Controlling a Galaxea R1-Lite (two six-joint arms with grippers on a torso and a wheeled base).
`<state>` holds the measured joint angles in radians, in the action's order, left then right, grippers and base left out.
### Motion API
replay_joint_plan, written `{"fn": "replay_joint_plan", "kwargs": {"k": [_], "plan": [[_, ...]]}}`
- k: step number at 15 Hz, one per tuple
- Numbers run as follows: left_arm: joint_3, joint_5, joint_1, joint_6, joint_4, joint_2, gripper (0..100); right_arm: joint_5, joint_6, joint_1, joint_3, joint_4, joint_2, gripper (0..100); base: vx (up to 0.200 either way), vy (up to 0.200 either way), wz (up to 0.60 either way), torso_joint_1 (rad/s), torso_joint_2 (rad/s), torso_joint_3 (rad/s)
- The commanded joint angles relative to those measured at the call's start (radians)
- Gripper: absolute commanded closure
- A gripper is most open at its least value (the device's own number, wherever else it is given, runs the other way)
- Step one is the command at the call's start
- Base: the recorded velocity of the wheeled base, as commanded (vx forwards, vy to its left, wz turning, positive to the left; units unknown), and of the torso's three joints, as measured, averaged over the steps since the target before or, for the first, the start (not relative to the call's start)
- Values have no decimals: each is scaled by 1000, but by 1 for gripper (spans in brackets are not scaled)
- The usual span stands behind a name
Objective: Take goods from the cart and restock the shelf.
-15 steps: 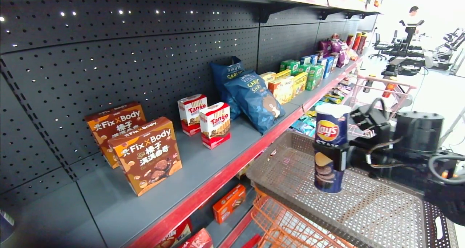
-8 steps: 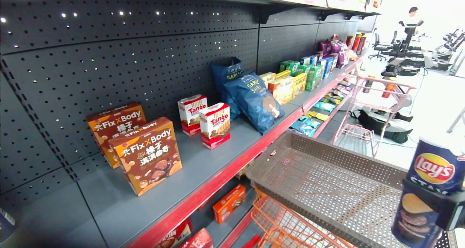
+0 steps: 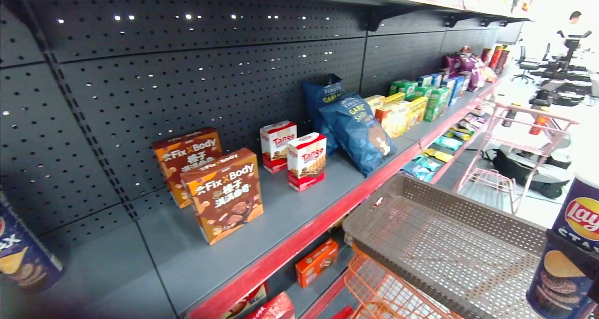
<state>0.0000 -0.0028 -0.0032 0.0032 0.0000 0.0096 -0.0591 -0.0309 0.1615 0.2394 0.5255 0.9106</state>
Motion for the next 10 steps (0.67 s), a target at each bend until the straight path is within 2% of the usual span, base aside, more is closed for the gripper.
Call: {"fn": "replay_joint_plan", "kwargs": {"k": [1,10], "plan": [[0,0,0,0,-2,1,0,4,0,10,1,1,-16,100,0,0,600,7,2,2],[0,0,0,0,-2,1,0,5,0,27,-9,1,-27,100,0,0,600,3,4,5]]}}
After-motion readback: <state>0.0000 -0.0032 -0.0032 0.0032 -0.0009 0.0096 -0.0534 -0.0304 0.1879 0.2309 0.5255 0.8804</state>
